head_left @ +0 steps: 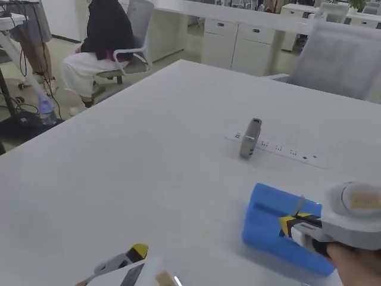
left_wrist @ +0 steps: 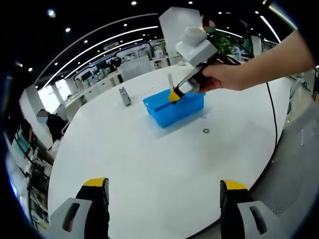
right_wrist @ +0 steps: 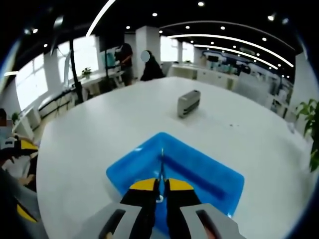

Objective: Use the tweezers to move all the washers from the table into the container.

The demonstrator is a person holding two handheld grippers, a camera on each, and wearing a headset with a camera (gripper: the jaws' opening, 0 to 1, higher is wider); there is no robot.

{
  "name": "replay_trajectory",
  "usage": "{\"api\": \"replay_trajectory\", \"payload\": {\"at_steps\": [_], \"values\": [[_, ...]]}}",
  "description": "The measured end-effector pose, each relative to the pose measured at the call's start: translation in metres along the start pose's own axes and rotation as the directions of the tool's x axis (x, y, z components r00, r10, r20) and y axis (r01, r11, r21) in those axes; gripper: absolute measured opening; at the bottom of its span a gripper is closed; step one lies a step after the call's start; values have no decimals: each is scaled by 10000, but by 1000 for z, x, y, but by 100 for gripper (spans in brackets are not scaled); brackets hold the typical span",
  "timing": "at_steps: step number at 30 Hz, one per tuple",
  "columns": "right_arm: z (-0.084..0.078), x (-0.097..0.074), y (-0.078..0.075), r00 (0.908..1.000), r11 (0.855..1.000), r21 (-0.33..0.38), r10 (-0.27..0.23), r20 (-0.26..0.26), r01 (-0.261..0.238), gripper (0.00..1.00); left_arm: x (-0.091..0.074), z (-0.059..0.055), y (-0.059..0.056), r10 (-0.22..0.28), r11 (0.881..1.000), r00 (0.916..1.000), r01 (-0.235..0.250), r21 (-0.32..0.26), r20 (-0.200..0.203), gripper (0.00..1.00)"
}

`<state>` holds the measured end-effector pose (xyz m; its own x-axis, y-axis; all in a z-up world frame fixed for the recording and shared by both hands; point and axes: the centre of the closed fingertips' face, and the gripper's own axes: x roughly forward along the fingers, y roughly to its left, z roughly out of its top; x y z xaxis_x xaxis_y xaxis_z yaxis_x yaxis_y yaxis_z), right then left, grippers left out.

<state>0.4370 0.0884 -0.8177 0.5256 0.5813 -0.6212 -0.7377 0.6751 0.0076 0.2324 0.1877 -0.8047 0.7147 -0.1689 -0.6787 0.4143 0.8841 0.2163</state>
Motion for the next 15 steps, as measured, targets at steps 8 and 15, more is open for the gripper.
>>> {"api": "replay_trajectory", "payload": {"at_steps": [8, 15], "values": [[11, -18, -3, 9993, 10000, 33, -70, 361, 68, 3, 0, 1, 0, 4, 10000, 10000, -4, 44, 42, 94], [20, -48, 7, 9965, 10000, -50, -9, 835, 13, 3, -1, 3, 2, 64, 10000, 9999, -64, 0, 147, 95]]}}
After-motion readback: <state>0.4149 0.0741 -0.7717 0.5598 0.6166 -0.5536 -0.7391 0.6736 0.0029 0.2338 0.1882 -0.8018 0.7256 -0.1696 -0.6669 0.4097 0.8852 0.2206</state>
